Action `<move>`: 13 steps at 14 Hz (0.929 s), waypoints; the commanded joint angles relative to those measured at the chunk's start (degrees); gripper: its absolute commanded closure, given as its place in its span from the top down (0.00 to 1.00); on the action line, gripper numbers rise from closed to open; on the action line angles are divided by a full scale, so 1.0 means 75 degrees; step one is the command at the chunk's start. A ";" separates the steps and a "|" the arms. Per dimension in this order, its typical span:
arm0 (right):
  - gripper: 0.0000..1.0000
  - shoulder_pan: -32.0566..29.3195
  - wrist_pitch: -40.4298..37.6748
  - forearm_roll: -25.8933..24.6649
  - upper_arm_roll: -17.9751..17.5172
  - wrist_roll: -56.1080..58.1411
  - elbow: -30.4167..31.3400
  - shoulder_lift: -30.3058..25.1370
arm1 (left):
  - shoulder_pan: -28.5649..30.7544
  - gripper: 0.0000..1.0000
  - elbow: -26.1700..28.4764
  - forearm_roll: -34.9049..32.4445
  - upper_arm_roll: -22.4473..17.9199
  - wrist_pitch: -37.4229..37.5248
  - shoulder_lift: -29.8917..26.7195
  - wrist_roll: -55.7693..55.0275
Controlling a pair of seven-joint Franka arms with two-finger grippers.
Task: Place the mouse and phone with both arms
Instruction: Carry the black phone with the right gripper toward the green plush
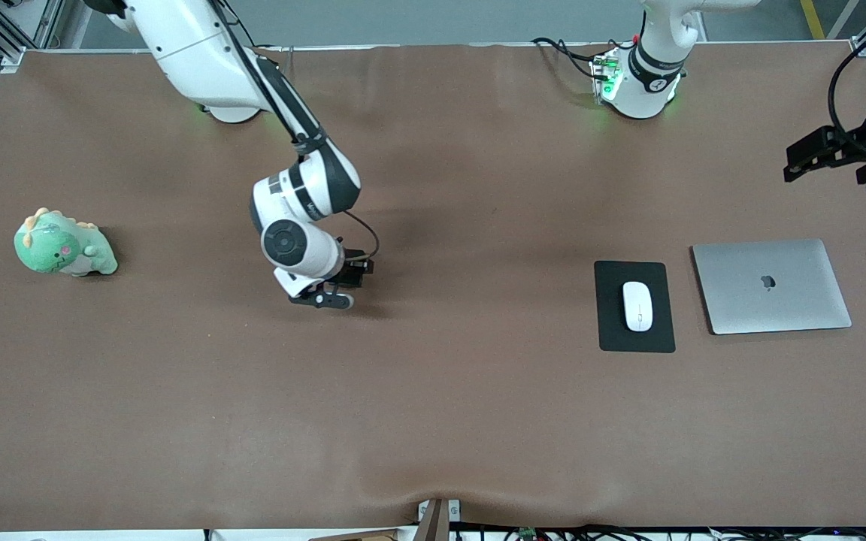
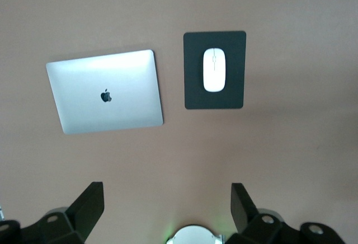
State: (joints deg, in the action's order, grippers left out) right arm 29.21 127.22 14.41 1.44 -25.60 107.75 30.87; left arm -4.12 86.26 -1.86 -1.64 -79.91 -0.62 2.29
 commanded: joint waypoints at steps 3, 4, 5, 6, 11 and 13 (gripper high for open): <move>0.00 -0.0858 -0.0475 -0.0104 -0.0075 0.0764 0.0468 -0.0600 | 0.0150 1.00 0.0124 0.0177 0.0090 0.0178 -0.0292 0.0127; 0.00 -0.1046 -0.0475 -0.0209 -0.0075 0.0997 0.0597 -0.0693 | 0.0150 1.00 0.0124 0.0177 0.0078 0.0189 -0.0315 0.0128; 0.00 -0.1233 -0.0475 -0.0349 -0.0075 0.1127 0.0714 -0.0787 | 0.0162 1.00 0.0101 0.0177 0.0067 0.0178 -0.0315 0.0128; 0.00 -0.1363 -0.0475 -0.0548 -0.0075 0.1140 0.0820 -0.0881 | 0.0185 1.00 0.0078 0.0177 0.0090 0.0166 -0.0327 0.0058; 0.00 -0.2487 -0.0463 -0.1206 -0.0086 0.2017 0.1301 -0.1268 | 0.0232 1.00 0.0159 0.0189 0.0113 -0.0384 -0.0362 -0.0117; 0.00 -0.2932 -0.0417 -0.1230 -0.0086 0.2556 0.1488 -0.1339 | 0.0232 1.00 0.0171 0.0201 0.0207 -0.0513 -0.0316 -0.0340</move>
State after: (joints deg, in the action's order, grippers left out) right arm 10.68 124.02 6.20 1.92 -9.59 115.77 23.74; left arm -3.17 86.43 -1.39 -1.32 -82.19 -2.24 1.39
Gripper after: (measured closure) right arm 0.194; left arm 0.000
